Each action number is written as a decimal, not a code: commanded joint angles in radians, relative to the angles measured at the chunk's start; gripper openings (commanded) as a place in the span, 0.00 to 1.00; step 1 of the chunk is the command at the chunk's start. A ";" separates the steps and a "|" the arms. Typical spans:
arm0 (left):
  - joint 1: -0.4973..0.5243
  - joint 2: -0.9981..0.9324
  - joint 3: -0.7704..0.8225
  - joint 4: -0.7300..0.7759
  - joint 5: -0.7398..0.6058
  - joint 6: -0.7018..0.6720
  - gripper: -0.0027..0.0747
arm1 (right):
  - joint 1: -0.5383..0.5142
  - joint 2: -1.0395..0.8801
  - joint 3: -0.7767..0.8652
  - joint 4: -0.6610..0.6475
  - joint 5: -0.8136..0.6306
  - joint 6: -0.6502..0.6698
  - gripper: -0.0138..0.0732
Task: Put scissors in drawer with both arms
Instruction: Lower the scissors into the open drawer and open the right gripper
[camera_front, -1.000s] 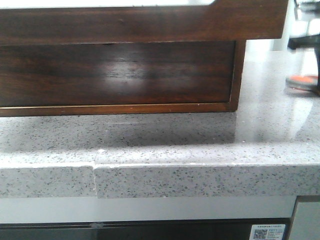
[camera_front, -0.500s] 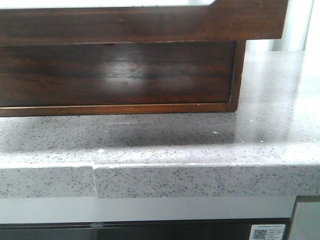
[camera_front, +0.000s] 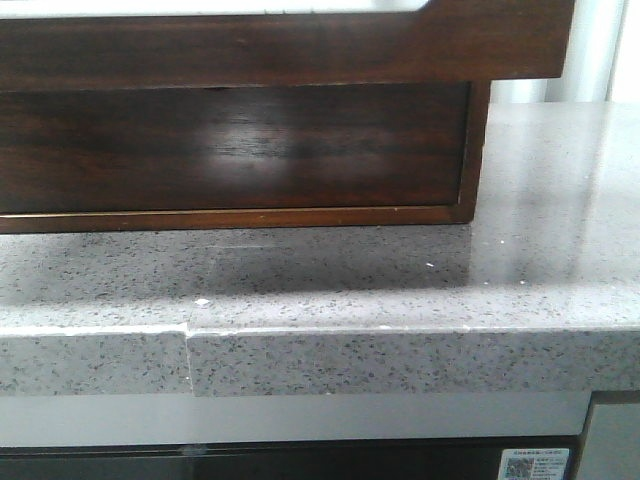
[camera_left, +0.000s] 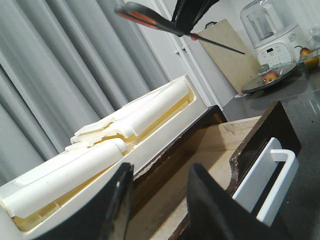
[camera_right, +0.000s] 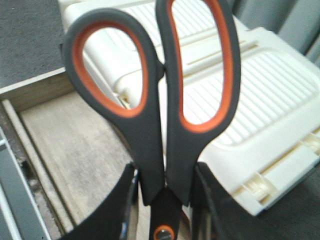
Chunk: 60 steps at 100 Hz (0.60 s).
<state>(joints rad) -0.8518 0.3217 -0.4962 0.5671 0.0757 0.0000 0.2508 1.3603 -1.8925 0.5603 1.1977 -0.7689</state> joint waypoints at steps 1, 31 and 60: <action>-0.006 0.008 -0.034 -0.012 -0.060 -0.012 0.35 | 0.088 -0.002 -0.026 -0.029 -0.075 -0.023 0.08; -0.006 0.008 -0.034 -0.012 -0.060 -0.012 0.35 | 0.353 0.126 -0.026 -0.241 -0.066 -0.023 0.08; -0.006 0.008 -0.034 -0.012 -0.060 -0.012 0.35 | 0.452 0.231 -0.026 -0.343 -0.050 -0.021 0.08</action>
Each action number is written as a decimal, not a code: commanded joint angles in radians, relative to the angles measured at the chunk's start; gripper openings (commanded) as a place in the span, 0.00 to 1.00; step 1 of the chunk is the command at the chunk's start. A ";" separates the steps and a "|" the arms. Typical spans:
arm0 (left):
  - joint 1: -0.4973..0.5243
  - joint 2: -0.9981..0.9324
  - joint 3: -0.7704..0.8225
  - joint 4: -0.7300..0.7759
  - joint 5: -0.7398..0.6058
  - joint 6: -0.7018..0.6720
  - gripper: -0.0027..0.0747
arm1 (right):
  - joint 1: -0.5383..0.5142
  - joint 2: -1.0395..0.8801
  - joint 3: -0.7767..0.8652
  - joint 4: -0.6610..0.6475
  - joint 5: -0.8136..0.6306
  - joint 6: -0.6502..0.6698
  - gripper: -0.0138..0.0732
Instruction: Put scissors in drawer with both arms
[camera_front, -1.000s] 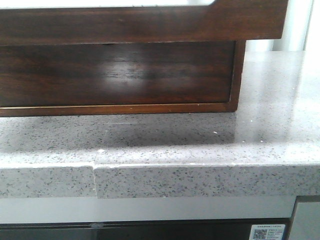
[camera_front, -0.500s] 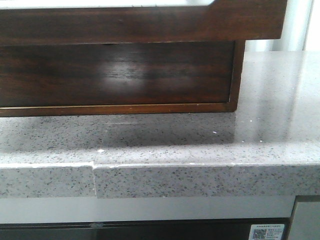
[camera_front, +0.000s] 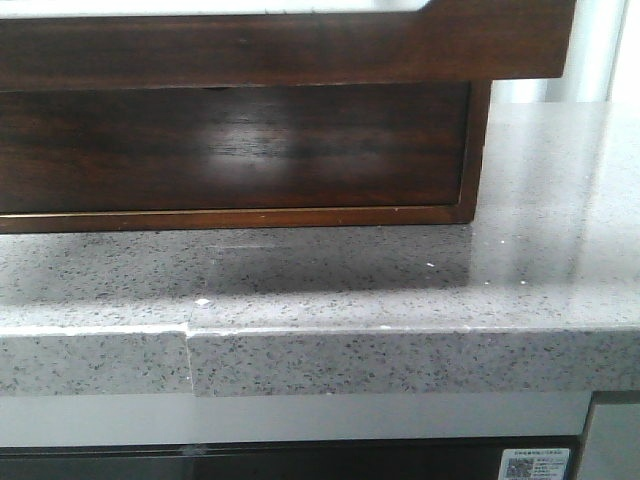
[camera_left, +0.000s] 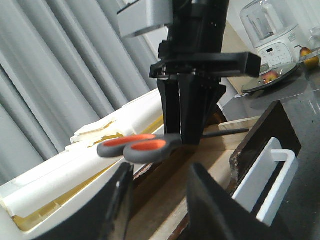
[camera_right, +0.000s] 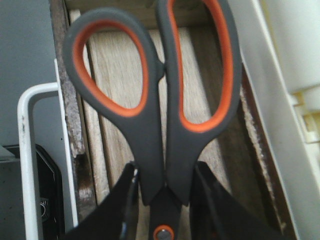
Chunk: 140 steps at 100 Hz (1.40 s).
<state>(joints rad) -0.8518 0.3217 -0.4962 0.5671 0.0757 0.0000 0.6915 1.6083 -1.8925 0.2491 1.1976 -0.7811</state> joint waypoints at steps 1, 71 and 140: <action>-0.006 0.008 -0.034 -0.012 -0.060 -0.012 0.35 | 0.013 -0.014 -0.026 -0.035 -0.050 -0.006 0.08; -0.006 0.008 -0.034 -0.012 -0.060 -0.012 0.35 | 0.013 0.078 -0.026 -0.175 -0.059 0.074 0.40; -0.006 0.008 -0.034 -0.055 -0.060 -0.016 0.22 | 0.013 0.012 -0.060 -0.195 -0.025 0.157 0.10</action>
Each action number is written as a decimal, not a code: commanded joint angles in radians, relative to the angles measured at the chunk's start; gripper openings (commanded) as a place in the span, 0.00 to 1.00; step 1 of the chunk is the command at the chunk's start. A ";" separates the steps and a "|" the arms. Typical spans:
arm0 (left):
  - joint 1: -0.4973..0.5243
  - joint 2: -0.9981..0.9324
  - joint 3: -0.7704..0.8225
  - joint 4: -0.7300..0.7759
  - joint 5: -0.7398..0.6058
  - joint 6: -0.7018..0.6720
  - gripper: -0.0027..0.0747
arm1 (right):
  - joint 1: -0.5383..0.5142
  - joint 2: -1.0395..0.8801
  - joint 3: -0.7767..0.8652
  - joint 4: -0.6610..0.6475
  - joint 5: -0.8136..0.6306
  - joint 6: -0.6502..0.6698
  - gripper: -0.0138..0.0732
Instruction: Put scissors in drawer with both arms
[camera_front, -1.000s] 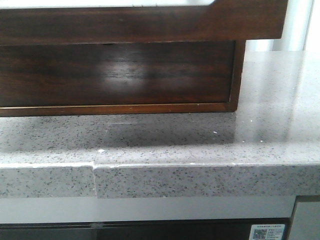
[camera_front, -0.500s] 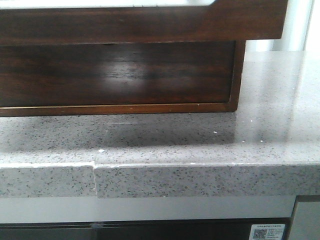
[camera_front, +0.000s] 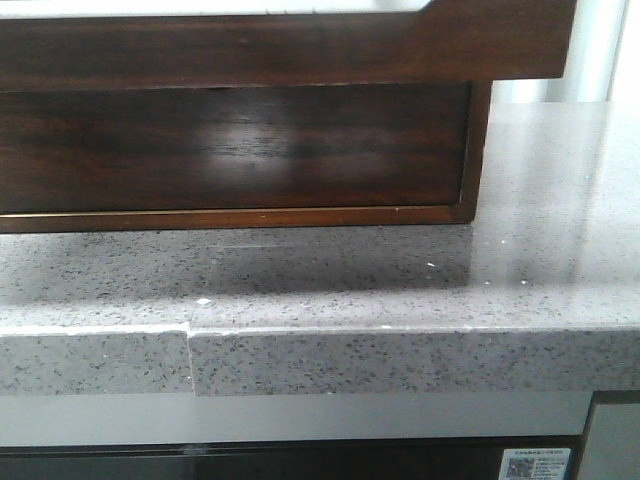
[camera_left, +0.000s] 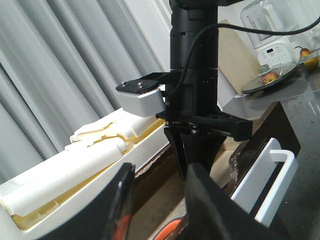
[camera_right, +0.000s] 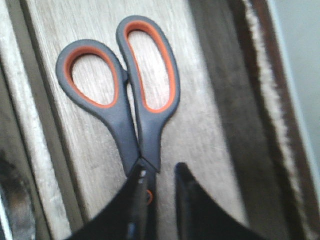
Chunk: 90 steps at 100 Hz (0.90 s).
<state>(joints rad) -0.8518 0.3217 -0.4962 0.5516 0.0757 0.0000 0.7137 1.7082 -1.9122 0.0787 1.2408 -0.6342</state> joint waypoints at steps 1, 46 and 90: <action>-0.006 0.008 -0.034 -0.050 -0.060 -0.016 0.21 | -0.009 -0.095 -0.040 -0.025 -0.069 0.010 0.08; -0.006 -0.022 -0.029 -0.160 -0.012 -0.016 0.01 | -0.009 -0.353 -0.038 0.002 -0.107 0.034 0.09; -0.006 -0.275 0.122 -0.320 -0.012 -0.016 0.01 | -0.009 -0.602 0.090 0.058 -0.268 0.057 0.11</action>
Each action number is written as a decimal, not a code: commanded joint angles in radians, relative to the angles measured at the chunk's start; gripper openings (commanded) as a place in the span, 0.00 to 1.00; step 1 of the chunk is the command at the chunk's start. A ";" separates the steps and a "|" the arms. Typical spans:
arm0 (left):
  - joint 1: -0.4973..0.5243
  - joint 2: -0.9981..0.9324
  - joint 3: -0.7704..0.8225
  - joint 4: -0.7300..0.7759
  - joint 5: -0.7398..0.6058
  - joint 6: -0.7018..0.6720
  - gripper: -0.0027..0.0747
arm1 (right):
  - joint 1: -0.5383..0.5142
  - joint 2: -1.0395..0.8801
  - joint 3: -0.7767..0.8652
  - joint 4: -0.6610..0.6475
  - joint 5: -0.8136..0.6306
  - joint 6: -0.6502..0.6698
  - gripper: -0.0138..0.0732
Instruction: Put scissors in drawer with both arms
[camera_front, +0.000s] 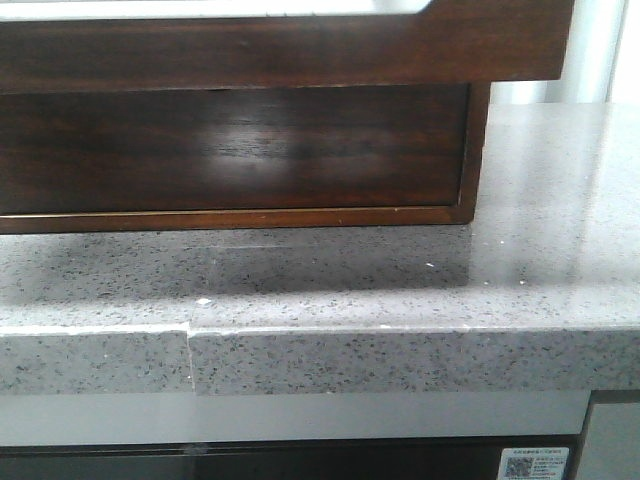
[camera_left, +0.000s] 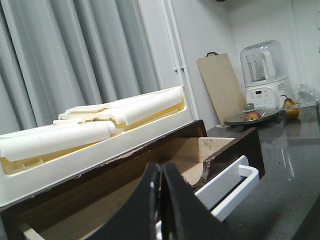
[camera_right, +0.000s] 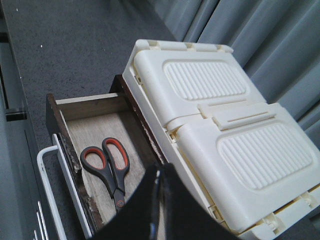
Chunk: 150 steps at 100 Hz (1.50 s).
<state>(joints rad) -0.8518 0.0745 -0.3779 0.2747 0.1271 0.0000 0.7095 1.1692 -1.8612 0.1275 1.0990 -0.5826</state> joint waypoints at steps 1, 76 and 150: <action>-0.006 -0.037 0.010 -0.046 -0.063 -0.016 0.01 | -0.005 -0.074 0.046 0.009 -0.138 0.005 0.11; -0.006 -0.105 0.200 -0.163 -0.055 -0.016 0.01 | -0.005 -0.869 1.155 0.044 -0.790 0.046 0.11; -0.006 -0.105 0.212 -0.164 -0.047 -0.016 0.01 | -0.005 -1.003 1.689 0.255 -1.031 0.047 0.11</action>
<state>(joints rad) -0.8518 -0.0052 -0.1378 0.1189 0.1499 0.0000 0.7095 0.1564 -0.1547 0.3727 0.1670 -0.5417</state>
